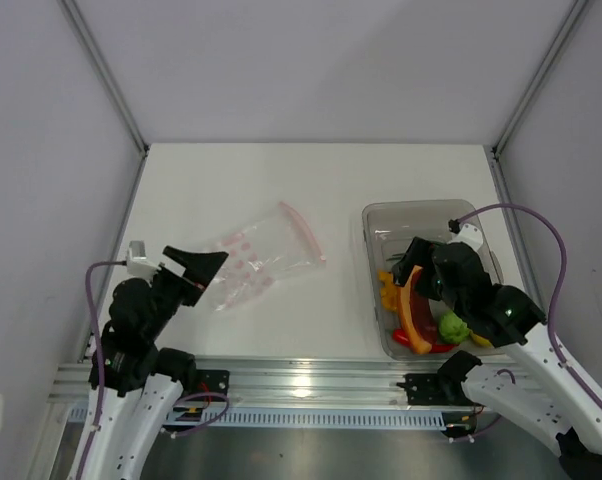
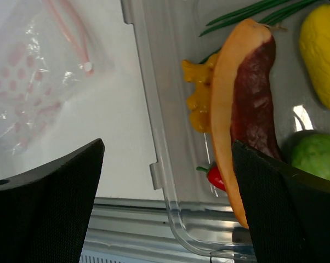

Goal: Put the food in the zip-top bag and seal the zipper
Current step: Pick up the zipper food storage bag at the center of the board.

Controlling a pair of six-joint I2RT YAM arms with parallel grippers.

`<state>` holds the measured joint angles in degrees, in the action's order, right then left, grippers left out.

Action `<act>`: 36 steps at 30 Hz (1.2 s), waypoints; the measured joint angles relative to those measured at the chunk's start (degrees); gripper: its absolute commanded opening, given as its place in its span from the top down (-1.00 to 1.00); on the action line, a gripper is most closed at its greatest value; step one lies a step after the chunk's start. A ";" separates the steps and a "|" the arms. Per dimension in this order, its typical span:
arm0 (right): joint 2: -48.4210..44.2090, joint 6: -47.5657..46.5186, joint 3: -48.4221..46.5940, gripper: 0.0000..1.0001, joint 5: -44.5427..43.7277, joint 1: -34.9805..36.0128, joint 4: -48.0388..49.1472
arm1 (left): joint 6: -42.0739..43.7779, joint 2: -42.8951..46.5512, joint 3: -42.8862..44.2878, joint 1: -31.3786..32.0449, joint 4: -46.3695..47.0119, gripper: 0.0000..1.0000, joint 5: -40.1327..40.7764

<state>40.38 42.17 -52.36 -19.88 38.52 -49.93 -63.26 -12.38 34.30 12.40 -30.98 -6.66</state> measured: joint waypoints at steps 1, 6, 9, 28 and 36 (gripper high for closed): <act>0.48 -0.17 0.00 -0.99 -0.72 0.00 -0.59 | 0.52 -2.10 0.11 0.00 -2.08 -0.99 -0.07; 0.26 0.22 0.00 -0.99 -2.80 -0.20 -1.99 | 3.52 -7.54 0.11 0.00 -11.37 -0.99 -1.05; -4.83 -1.20 1.66 -0.99 -1.11 -0.37 1.51 | 4.83 -5.79 0.11 0.00 -12.46 -0.99 -2.19; 38.14 -8.96 -12.57 -0.99 22.71 4.15 27.32 | 10.51 6.34 2.56 0.00 -15.39 -0.99 -5.88; 51.76 -9.20 -19.34 -0.93 28.96 0.02 35.30 | 13.84 1.88 4.63 0.00 -17.11 -0.99 -12.41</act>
<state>92.14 32.97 -71.70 9.08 38.54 -14.63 -49.43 -10.50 38.94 12.40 -48.10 -19.07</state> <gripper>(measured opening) 0.969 0.994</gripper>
